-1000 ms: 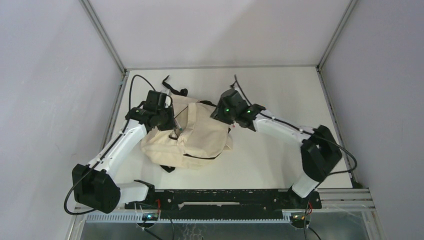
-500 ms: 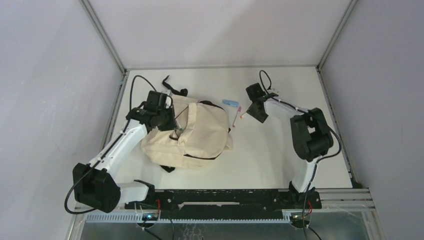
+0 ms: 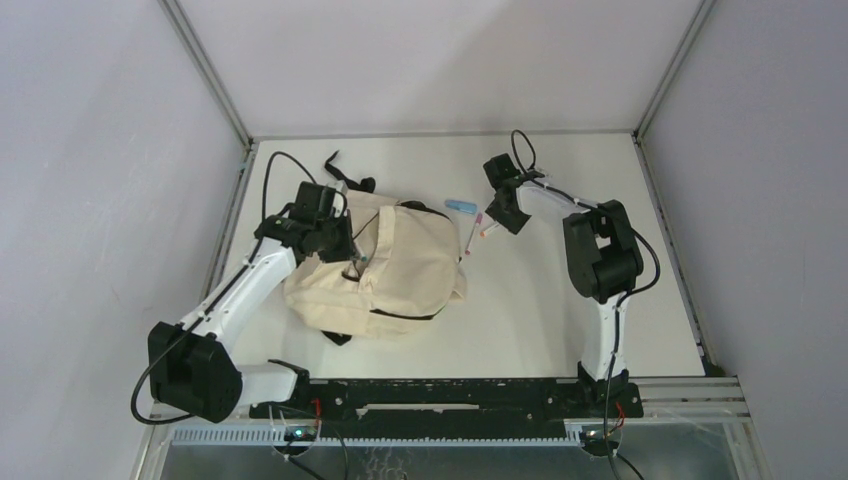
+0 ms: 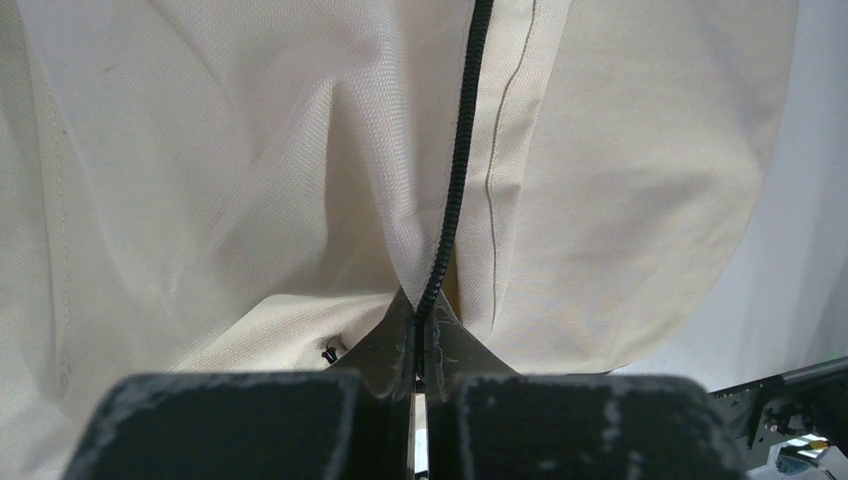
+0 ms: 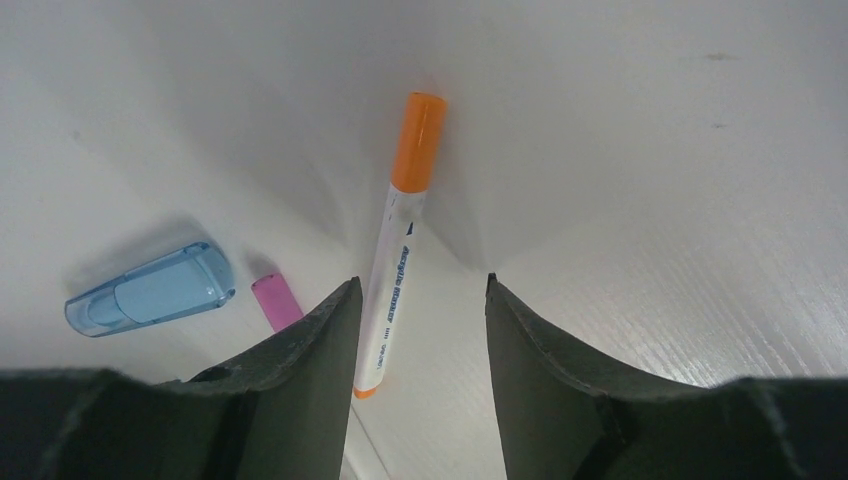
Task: Pack the student bag
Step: Pick up the stationery from the center of the board.
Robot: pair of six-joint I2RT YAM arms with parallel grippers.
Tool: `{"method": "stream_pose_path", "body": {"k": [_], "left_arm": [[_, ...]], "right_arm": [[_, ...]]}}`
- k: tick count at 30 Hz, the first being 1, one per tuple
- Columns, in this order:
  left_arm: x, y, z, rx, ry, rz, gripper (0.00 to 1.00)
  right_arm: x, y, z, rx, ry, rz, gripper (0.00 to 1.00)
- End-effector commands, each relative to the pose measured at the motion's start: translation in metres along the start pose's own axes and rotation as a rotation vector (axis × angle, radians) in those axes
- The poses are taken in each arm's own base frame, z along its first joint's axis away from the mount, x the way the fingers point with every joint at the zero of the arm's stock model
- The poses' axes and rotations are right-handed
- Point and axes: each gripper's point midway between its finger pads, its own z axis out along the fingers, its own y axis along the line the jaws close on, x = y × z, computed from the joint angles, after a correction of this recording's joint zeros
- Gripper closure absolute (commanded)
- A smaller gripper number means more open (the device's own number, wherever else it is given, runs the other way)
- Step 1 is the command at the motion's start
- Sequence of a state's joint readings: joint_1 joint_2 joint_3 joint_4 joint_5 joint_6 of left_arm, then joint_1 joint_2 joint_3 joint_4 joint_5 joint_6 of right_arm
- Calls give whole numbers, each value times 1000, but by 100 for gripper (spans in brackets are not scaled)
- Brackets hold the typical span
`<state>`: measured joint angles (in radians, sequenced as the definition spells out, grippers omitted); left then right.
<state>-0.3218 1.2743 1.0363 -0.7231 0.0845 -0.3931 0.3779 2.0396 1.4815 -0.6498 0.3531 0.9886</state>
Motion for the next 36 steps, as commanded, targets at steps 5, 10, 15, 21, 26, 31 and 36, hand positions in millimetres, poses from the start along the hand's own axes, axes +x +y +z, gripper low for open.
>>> {"method": "stream_pose_path", "body": {"k": [5, 10, 15, 21, 26, 31, 36], "left_arm": [[-4, -11, 0, 61, -23, -1, 100], [-5, -10, 0, 56, -25, -4, 100], [-5, -10, 1, 55, -21, -3, 100], [-8, -12, -3, 66, -36, 15, 100], [-13, -13, -6, 67, -50, 37, 100], [-15, -20, -6, 102, -48, 46, 100], [-17, -21, -9, 109, -58, 51, 100]], "right_arm": [[-8, 8, 9, 60, -34, -12, 47], [5, -2, 22, 120, -18, -55, 54], [2, -15, 15, 142, -43, -95, 81], [-3, -40, -12, 57, -42, -114, 100], [-6, -25, -62, -155, -61, -215, 100], [22, 37, -143, -533, -80, -369, 100], [82, 98, -217, -911, 17, -451, 100]]}}
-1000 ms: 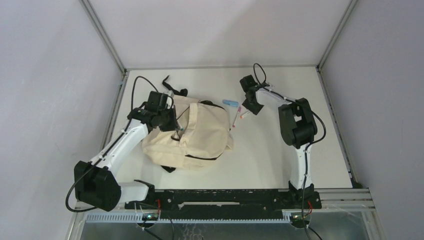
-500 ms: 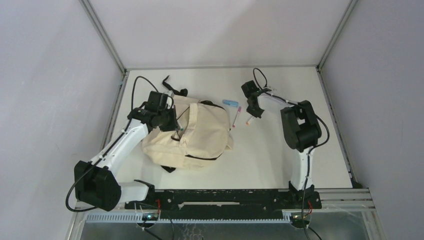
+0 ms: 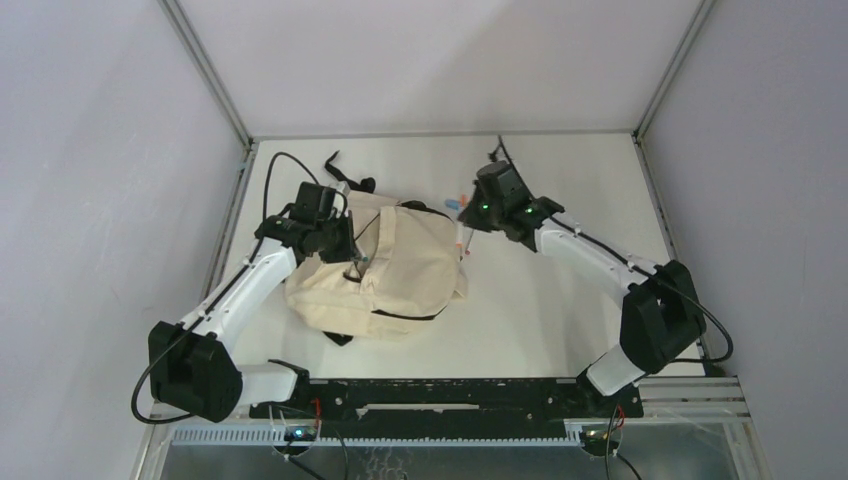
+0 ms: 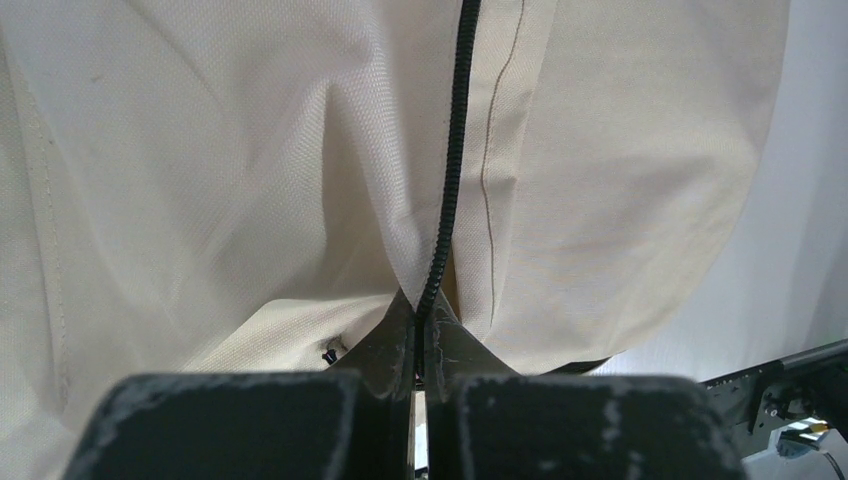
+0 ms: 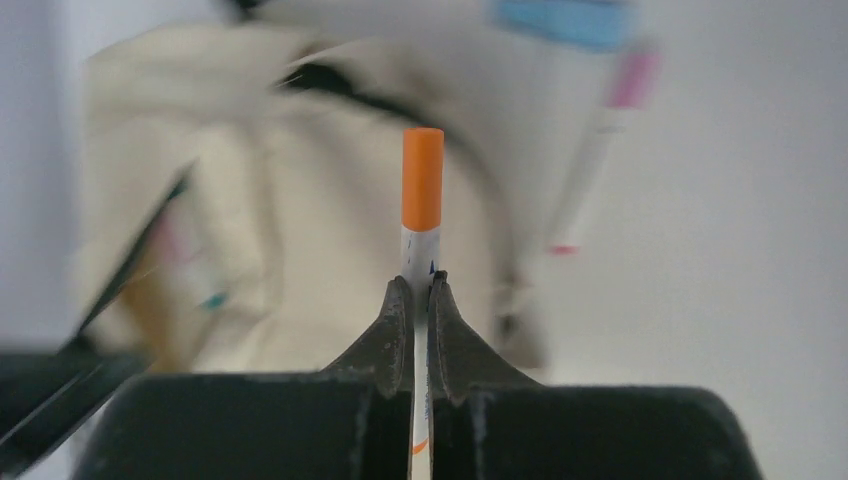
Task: Pack the student bag
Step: Pick up the stationery from the center of the board, then place the stationery in the student bag.
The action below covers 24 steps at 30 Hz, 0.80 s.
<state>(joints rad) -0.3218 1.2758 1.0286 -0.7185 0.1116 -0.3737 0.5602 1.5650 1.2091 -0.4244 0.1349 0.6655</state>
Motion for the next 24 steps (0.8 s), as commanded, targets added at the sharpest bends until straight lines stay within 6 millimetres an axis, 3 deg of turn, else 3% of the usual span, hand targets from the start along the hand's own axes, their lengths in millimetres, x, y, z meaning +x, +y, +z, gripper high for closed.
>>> {"method": "stream_pose_path", "body": {"k": [1, 5, 10, 17, 24], "left_arm": [[-21, -19, -12, 89, -76, 32, 100], [-21, -22, -13, 104, -76, 27, 100], [-19, -24, -14, 116, -71, 27, 100], [-19, -24, -18, 118, -85, 29, 100], [-18, -24, -20, 125, -85, 28, 100]], "right_arm": [[14, 108, -25, -424, 28, -66, 100], [44, 160, -17, -541, 151, -56, 100], [76, 198, -1, -569, 261, -78, 100], [92, 224, 24, -547, 345, -52, 100], [101, 228, 46, -503, 372, -3, 100]]}}
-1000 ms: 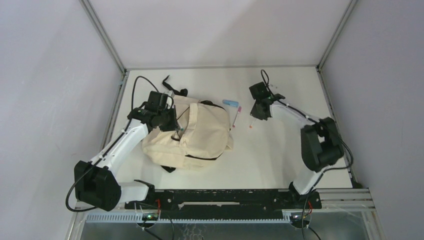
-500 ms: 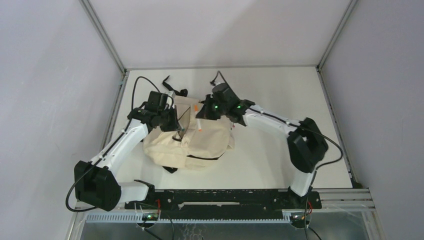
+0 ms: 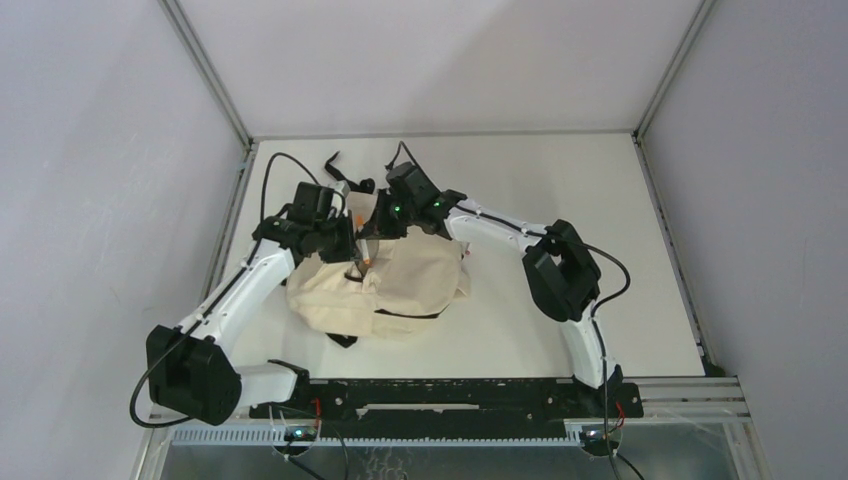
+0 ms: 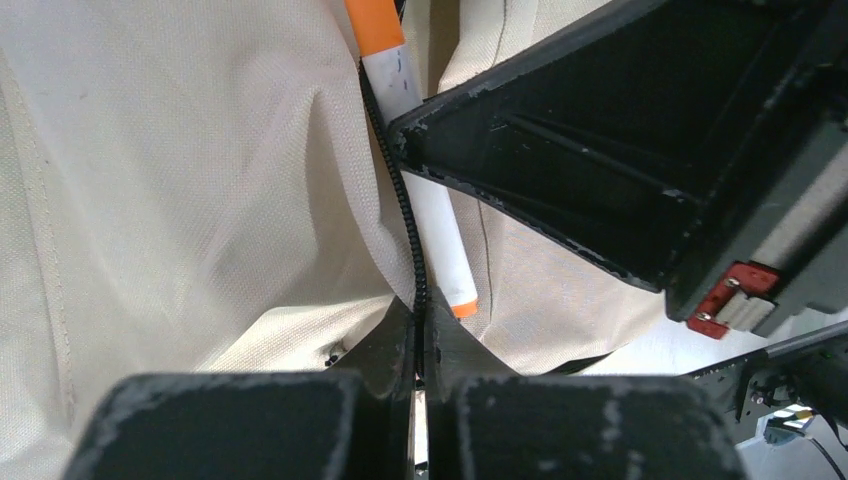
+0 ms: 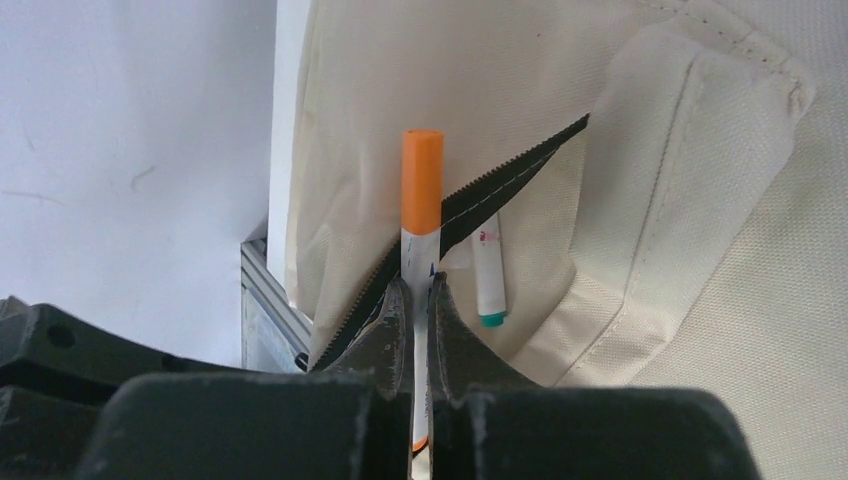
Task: Pack the student bag
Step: Place the stationery in the student bag.
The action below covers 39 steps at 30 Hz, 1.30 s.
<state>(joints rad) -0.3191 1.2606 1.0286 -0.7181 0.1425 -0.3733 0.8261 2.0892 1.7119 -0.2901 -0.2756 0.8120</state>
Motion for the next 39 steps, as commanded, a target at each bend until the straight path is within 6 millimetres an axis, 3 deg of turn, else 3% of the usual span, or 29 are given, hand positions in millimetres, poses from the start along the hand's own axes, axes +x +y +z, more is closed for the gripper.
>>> {"method": "stream_pose_path", "body": {"k": [1, 8, 17, 22, 27, 28, 30, 32, 39], "left_arm": [[-17, -19, -14, 93, -79, 29, 100], [-17, -18, -12, 84, -80, 16, 100], [-10, -13, -4, 67, -49, 0, 100], [-12, -16, -6, 82, -58, 8, 100], [-10, -18, -8, 96, -59, 10, 100], [-10, -18, -8, 96, -61, 11, 100], [-9, -17, -8, 94, -60, 11, 100], [-9, -17, -9, 94, -60, 12, 100], [-8, -15, -8, 83, -59, 15, 100]], "right_arm": [[-1, 8, 7, -5, -5, 43, 100], [11, -15, 13, 85, -19, 80, 100], [24, -31, -13, 77, -76, 88, 100], [29, -26, -5, 58, -45, 74, 100], [26, -4, 13, 18, -35, 47, 100], [25, 4, 15, -2, -32, 33, 93], [20, 13, 13, 3, -40, 13, 69], [17, 13, 7, 10, -61, 1, 57], [10, 1, -27, 47, -125, -17, 56]]}}
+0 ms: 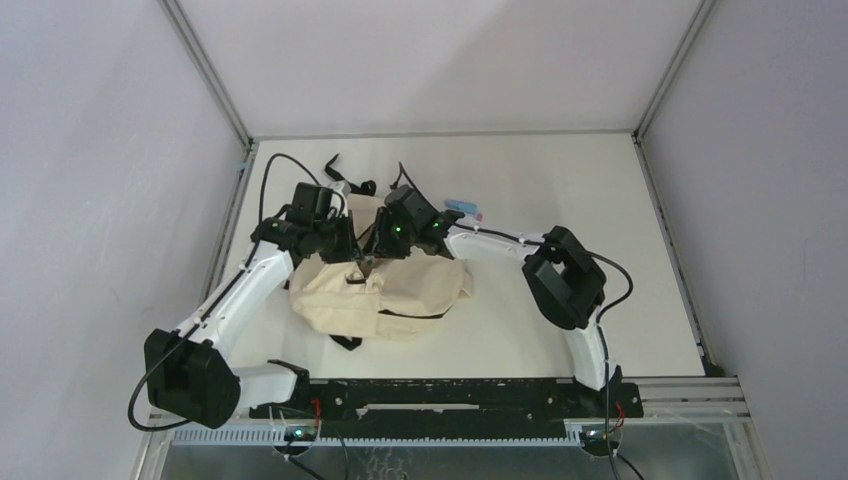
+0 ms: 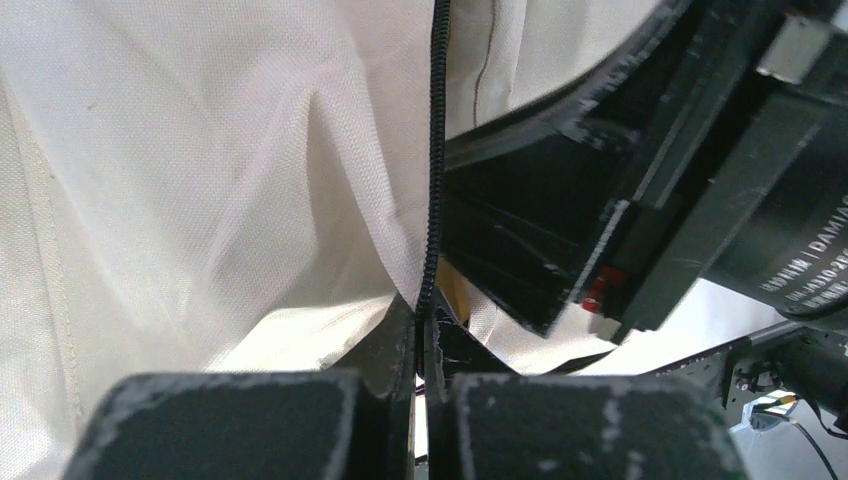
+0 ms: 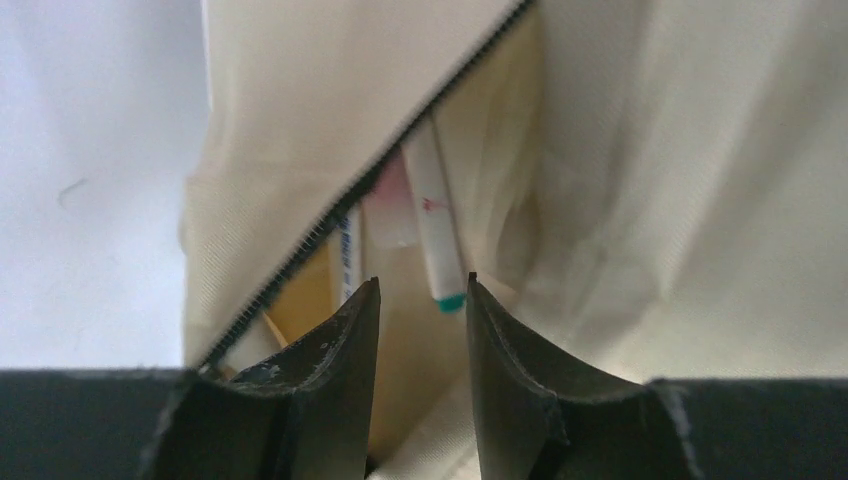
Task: Pack the student bag
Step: Place the stationery in the student bag, then pick up the stationery from the center of the board.
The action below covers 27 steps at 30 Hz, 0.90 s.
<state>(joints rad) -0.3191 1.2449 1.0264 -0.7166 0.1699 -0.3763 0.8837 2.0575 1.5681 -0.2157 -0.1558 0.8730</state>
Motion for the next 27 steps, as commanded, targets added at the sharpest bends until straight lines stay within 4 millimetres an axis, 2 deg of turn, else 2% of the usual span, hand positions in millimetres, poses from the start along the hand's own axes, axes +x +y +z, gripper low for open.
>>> {"method": "stream_pose_path", "body": {"k": [1, 4, 6, 10, 13, 16, 19, 22, 27], "left_arm": [[-9, -9, -4, 53, -56, 17, 100], [-8, -8, -4, 46, -58, 17, 100], [-8, -3, -3, 18, -60, 14, 100], [-13, 11, -4, -55, -98, -17, 100], [-15, 17, -5, -68, -107, -40, 100], [-14, 18, -4, -69, -94, -44, 100], [-11, 18, -4, -67, -87, -43, 100], [-11, 19, -4, -69, -89, -44, 100], [-10, 20, -4, -76, -86, -44, 100]], "right_arm": [[-24, 17, -46, -28, -108, -56, 57], [-35, 2, -71, 23, -174, -60, 58], [-47, -21, -87, 89, -247, -38, 58], [-74, -86, -119, 293, -411, 51, 55], [-89, -130, -131, 441, -483, 107, 53], [-97, -170, -130, 543, -484, 152, 53], [-103, -202, -122, 615, -437, 199, 52], [-108, -222, -111, 674, -379, 206, 52], [-107, -238, -87, 758, -292, 169, 52]]}}
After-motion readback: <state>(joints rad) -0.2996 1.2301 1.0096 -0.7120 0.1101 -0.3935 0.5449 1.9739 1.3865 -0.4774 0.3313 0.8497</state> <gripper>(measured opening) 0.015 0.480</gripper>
